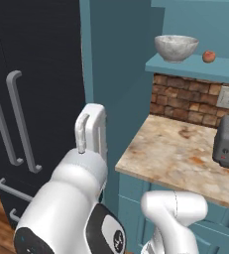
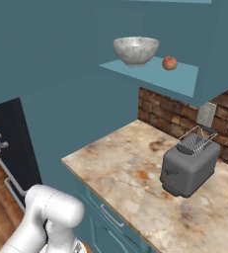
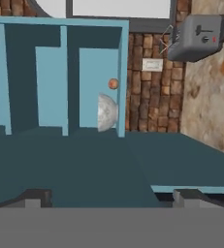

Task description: Pick the mug and place it in the sink. Pick the bowl and place it in the open cabinet and then close the cabinet.

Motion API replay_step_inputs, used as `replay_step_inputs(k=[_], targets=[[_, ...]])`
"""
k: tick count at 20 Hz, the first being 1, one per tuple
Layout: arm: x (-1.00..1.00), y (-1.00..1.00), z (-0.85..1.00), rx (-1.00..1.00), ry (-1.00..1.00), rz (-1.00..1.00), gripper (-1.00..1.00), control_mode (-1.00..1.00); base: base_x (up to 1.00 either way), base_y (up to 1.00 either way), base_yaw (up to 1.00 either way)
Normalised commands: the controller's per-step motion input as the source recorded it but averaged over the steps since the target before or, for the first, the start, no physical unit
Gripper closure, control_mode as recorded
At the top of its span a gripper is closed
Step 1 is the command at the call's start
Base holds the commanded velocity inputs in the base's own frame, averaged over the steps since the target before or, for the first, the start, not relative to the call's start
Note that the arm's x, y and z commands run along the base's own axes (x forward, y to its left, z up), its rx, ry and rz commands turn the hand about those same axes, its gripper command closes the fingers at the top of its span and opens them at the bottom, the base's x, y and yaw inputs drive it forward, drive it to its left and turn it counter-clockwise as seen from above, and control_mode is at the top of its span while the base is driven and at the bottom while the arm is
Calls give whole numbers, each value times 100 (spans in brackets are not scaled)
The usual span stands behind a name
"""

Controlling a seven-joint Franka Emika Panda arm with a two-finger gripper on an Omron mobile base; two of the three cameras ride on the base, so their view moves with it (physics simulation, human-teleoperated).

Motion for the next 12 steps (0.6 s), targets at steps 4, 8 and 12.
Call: replay_step_inputs(k=[4,8,12], targets=[[35,43,-11,0,0,0,-100,-100,0,0,0],[31,16,-7,0,0,0,-100,-100,0,0,0],[35,6,-9,1,0,0,-100,-100,0,0,0]])
